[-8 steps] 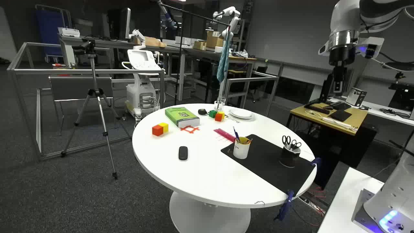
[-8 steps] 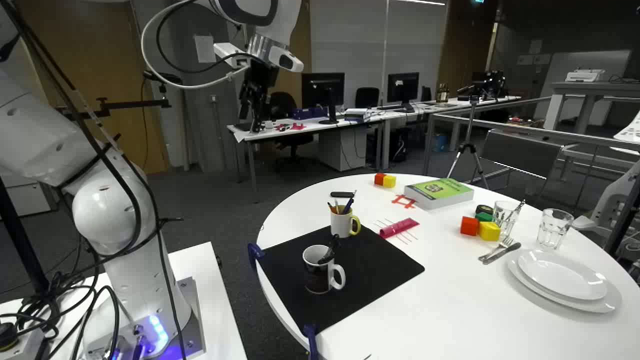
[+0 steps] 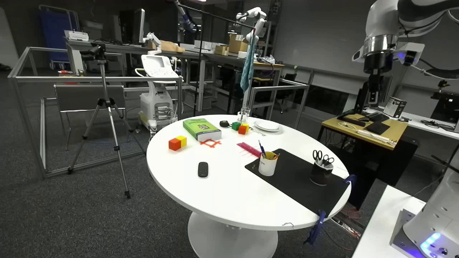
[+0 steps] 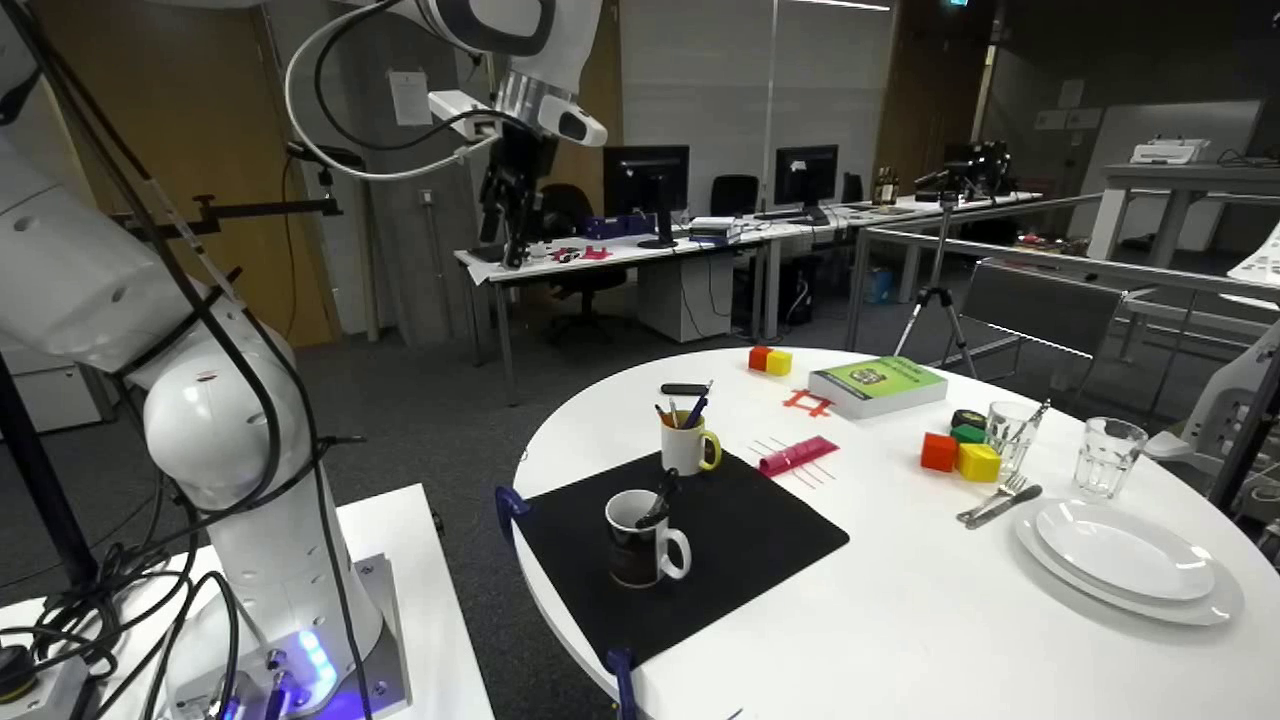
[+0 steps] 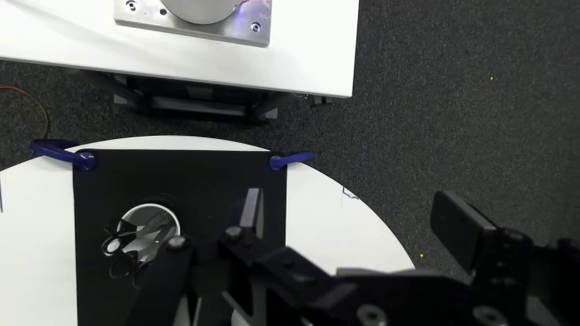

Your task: Remove a scissors from the black cup and place it on the black mat on the table

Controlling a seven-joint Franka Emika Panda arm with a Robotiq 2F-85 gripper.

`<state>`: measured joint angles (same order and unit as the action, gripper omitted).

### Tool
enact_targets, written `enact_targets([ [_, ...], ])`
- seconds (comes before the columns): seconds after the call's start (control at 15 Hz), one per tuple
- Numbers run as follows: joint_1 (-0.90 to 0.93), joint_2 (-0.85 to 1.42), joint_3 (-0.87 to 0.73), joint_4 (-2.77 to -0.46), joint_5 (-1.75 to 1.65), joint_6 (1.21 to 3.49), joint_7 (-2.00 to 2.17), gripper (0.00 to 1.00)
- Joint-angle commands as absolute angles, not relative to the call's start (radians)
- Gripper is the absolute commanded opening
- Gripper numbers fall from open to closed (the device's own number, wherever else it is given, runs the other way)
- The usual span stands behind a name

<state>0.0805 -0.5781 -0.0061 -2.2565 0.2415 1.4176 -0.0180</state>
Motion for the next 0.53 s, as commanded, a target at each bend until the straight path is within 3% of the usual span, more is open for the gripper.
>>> enact_targets([
  [0.0,0.059,-0.591,0.016,-2.291,0.216,1.495,-0.049,1.0],
  [0.47,0.067,-0.534,0.006,-2.309,0.221,1.638,-0.086,1.0],
])
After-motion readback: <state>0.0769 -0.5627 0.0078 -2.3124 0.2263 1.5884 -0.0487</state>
